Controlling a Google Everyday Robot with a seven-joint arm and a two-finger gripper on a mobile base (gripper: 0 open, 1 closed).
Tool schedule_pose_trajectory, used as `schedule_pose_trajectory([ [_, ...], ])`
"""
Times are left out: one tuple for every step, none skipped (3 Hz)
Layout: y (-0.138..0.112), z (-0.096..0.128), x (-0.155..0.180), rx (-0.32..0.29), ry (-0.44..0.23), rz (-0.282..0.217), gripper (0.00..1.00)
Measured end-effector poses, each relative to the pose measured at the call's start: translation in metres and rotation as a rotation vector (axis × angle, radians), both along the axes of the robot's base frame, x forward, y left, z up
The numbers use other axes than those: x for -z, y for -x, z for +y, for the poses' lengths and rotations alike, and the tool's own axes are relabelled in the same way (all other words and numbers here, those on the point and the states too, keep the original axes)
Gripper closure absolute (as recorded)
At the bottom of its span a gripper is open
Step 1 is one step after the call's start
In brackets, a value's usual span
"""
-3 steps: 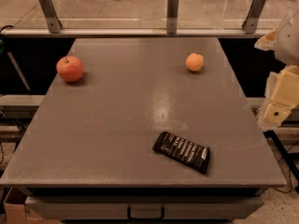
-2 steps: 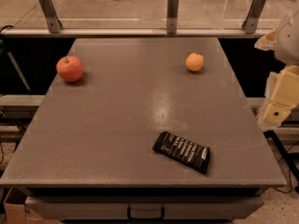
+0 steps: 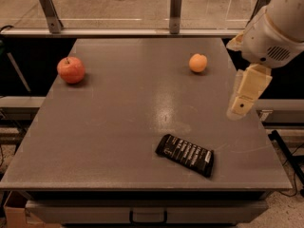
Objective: Move apple near rxbar chocolate
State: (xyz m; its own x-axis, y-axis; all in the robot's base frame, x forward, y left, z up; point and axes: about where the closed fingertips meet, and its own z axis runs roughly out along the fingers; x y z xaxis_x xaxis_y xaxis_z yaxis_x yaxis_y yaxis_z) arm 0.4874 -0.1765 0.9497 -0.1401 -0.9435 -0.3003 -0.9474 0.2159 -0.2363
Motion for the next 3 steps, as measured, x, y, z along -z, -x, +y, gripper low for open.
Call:
schedule_pose_trajectory([
  [-0.053, 0.05, 0.012, -0.087, -0.108, -0.036, 0.0],
  [-0.093, 0.114, 0.001, -0.16, -0.249, -0.063, 0.0],
  [-0.093, 0.114, 0.001, -0.16, -0.249, -0.063, 0.0],
])
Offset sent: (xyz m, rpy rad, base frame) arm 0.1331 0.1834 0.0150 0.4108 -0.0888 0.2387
